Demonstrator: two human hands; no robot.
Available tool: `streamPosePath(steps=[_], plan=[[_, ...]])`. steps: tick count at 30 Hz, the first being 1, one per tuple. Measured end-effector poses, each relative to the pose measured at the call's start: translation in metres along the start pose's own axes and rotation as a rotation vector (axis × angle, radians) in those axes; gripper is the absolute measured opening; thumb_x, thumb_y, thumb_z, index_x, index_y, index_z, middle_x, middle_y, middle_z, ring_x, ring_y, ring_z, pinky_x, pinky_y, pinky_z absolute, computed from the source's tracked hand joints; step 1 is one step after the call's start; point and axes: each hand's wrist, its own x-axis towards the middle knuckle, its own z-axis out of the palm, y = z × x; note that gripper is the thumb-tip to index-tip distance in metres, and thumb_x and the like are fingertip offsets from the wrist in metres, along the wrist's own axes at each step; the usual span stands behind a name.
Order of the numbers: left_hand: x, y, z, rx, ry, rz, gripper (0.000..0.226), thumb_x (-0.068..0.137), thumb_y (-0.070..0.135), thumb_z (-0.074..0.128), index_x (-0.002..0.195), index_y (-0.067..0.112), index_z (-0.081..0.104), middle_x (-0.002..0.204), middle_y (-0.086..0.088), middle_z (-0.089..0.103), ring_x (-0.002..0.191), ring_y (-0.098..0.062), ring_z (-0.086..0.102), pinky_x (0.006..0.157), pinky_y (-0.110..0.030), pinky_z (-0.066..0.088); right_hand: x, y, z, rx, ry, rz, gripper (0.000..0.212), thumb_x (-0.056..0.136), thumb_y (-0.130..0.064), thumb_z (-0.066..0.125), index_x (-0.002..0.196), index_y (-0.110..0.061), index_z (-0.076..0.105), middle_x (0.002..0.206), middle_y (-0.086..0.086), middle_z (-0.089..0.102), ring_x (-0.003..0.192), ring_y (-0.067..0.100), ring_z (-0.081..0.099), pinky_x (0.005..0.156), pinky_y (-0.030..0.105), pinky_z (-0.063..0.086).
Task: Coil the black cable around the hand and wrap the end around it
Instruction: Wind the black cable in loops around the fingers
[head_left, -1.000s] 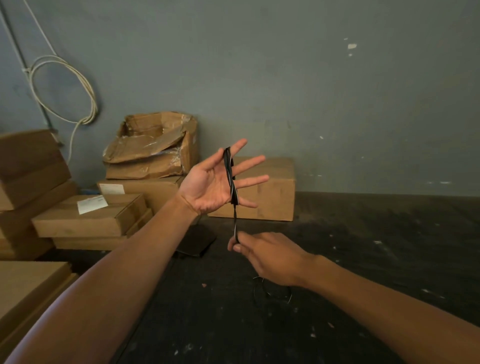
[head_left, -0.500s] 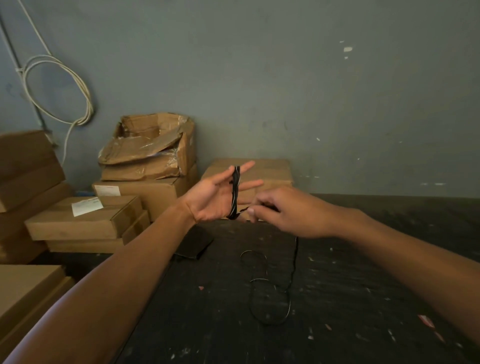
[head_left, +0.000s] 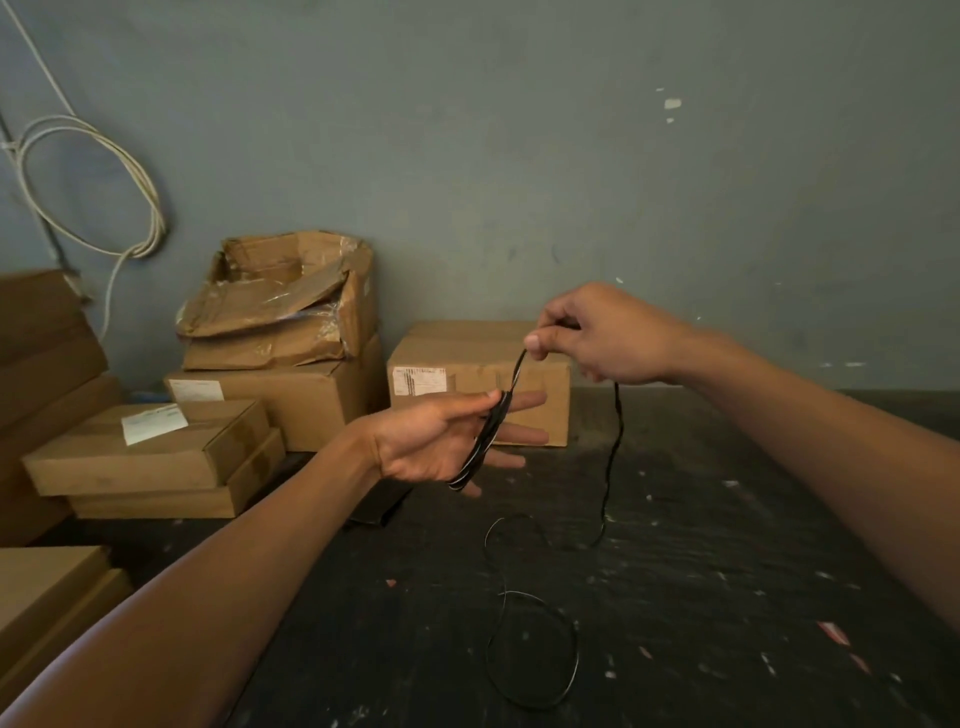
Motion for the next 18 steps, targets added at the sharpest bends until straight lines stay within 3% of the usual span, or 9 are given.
streamPosePath(steps=[2,5,9,12,14,16,18], plan=[[-0.002,-0.002,0.003,-0.006,-0.032,-0.017,0.051,0.090,0.054,0.043,0.141,0.045,0.046,0.151,-0.001,0.046,0.142,-0.031,0.036,0.109,-0.077,0.005,0.001,0.001,-0.005,-0.042,0.008,-0.020,0.019,0.096,-0.030,0.057,0.085,-0.020,0.068,0.065,-0.013,0.056,0.050,-0.007,0.054,0.052,0.015,0.037],[-0.004,-0.001,0.010,-0.005,-0.096,-0.015,0.050,0.093,0.052,0.041,0.142,0.045,0.044,0.152,-0.002,0.045,0.142,-0.031,0.036,0.109,-0.076,0.007,0.005,0.010,0.000,-0.066,0.034,-0.047,0.017,0.091,-0.032,0.062,0.086,-0.018,0.070,0.076,-0.010,0.062,0.075,0.010,0.058,0.063,0.024,0.041],[-0.007,0.003,0.021,-0.058,-0.200,0.025,0.053,0.095,0.050,0.042,0.147,0.040,0.039,0.154,-0.007,0.041,0.143,-0.034,0.034,0.109,-0.076,0.008,0.007,0.028,0.009,0.019,0.053,-0.042,0.016,0.088,-0.033,0.067,0.085,-0.017,0.069,0.082,-0.003,0.066,0.082,0.014,0.059,0.069,0.028,0.042],[-0.009,0.010,0.028,-0.122,-0.298,0.085,0.055,0.095,0.048,0.043,0.148,0.037,0.036,0.155,-0.009,0.039,0.144,-0.037,0.031,0.109,-0.075,0.011,0.005,0.042,0.020,0.182,0.042,-0.011,0.020,0.090,-0.032,0.065,0.088,-0.014,0.072,0.081,0.010,0.067,0.073,0.015,0.055,0.066,0.030,0.041],[-0.008,0.015,0.032,-0.143,-0.338,0.137,0.054,0.096,0.047,0.040,0.149,0.037,0.034,0.156,-0.009,0.038,0.144,-0.039,0.030,0.109,-0.075,0.014,0.006,0.053,0.033,0.246,0.047,0.016,0.018,0.093,-0.030,0.061,0.087,-0.017,0.072,0.089,0.023,0.068,0.074,0.033,0.057,0.071,0.041,0.047],[-0.008,0.020,0.034,-0.166,-0.374,0.192,0.053,0.098,0.046,0.038,0.150,0.037,0.032,0.156,-0.010,0.036,0.143,-0.041,0.030,0.107,-0.074,0.017,0.003,0.060,0.046,0.275,0.010,0.014,0.017,0.095,-0.025,0.057,0.088,-0.020,0.072,0.091,0.020,0.070,0.082,0.041,0.062,0.075,0.049,0.051],[-0.007,0.025,0.036,-0.192,-0.403,0.235,0.053,0.099,0.045,0.039,0.150,0.036,0.031,0.156,-0.011,0.036,0.143,-0.043,0.028,0.104,-0.072,0.020,-0.004,0.063,0.059,0.293,-0.028,-0.007,0.017,0.096,-0.010,0.054,0.090,-0.016,0.069,0.089,0.009,0.070,0.082,0.028,0.065,0.071,0.031,0.054]])
